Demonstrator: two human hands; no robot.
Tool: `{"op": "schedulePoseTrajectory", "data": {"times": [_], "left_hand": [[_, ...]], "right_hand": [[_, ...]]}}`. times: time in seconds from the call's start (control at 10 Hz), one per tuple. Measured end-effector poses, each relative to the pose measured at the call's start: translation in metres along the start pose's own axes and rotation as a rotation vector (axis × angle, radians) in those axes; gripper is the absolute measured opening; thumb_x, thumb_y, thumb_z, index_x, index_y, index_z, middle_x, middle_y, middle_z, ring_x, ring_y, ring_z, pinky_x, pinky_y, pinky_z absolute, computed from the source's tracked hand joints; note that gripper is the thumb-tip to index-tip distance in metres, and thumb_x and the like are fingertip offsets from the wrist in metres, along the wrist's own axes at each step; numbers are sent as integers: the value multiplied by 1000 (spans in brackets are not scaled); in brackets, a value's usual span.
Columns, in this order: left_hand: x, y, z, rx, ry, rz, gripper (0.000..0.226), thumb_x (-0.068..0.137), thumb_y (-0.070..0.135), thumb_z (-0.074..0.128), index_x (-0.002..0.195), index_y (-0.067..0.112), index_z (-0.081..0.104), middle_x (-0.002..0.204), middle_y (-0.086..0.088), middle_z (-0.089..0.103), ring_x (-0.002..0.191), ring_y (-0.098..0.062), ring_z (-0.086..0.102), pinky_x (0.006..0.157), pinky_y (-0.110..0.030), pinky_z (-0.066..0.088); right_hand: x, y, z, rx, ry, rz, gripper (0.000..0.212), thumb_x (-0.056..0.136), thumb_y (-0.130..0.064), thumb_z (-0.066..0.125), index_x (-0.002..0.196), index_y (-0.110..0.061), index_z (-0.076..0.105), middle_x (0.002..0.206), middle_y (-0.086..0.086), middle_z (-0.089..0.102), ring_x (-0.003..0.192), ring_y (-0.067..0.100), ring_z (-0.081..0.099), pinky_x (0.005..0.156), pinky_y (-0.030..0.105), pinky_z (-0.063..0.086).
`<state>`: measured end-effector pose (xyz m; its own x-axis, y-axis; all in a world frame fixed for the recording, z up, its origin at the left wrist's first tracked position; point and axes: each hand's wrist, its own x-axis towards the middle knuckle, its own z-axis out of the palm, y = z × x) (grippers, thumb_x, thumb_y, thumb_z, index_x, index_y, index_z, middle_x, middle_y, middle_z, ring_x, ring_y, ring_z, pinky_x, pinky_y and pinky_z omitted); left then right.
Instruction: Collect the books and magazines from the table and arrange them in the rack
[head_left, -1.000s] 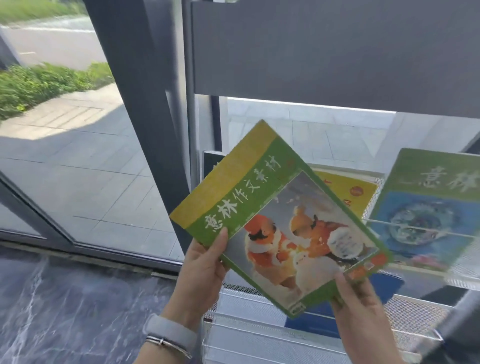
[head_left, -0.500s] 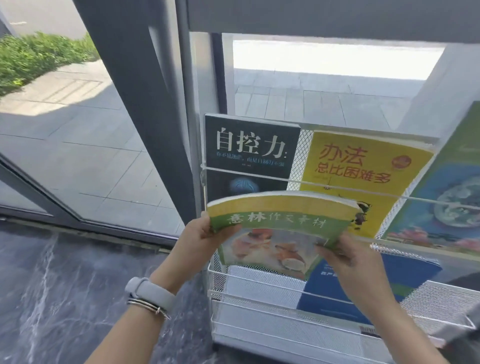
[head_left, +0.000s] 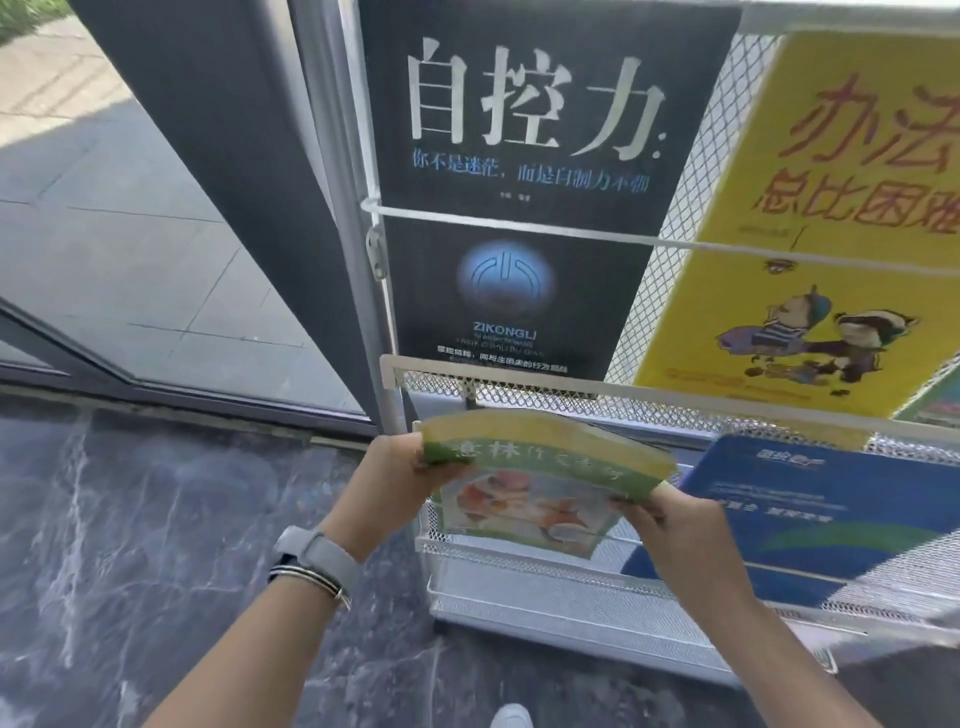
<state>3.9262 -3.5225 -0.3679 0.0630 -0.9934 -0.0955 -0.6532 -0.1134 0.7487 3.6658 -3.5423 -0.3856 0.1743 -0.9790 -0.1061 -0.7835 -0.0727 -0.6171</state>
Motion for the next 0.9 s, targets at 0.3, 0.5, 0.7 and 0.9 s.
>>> {"op": "schedulePoseTrajectory", "data": {"times": [0.3, 0.5, 0.7, 0.9], "left_hand": [[4, -9, 16, -45, 23, -103, 15, 80, 9, 64, 95, 7, 63, 77, 7, 64, 74, -11, 61, 63, -5, 44], [-21, -1, 22, -83, 170, -189, 30, 81, 15, 63, 111, 12, 57, 98, 5, 63, 95, -15, 62, 87, -30, 50], [-60, 9, 21, -143, 163, -262, 49, 83, 19, 62, 128, 9, 47, 119, -5, 62, 99, -10, 58, 81, -7, 41], [-106, 38, 6, -456, 190, -287, 34, 82, 21, 63, 114, 26, 51, 103, 3, 66, 93, -9, 61, 83, -25, 49]], "right_hand": [[3, 7, 18, -14, -70, 140, 17, 93, -27, 59, 102, -18, 71, 82, 13, 76, 75, 34, 68, 60, 41, 53], [-9, -2, 11, -50, -75, 188, 26, 97, -30, 52, 114, -16, 65, 94, 9, 77, 82, 30, 70, 67, 41, 58], [-44, -13, -12, 1, -67, 228, 35, 98, -38, 45, 119, -17, 64, 105, 5, 75, 99, 26, 68, 77, 38, 56], [-103, -23, -52, 314, 31, 320, 25, 98, -32, 49, 102, -17, 68, 86, -3, 70, 95, 23, 67, 88, 36, 48]]}}
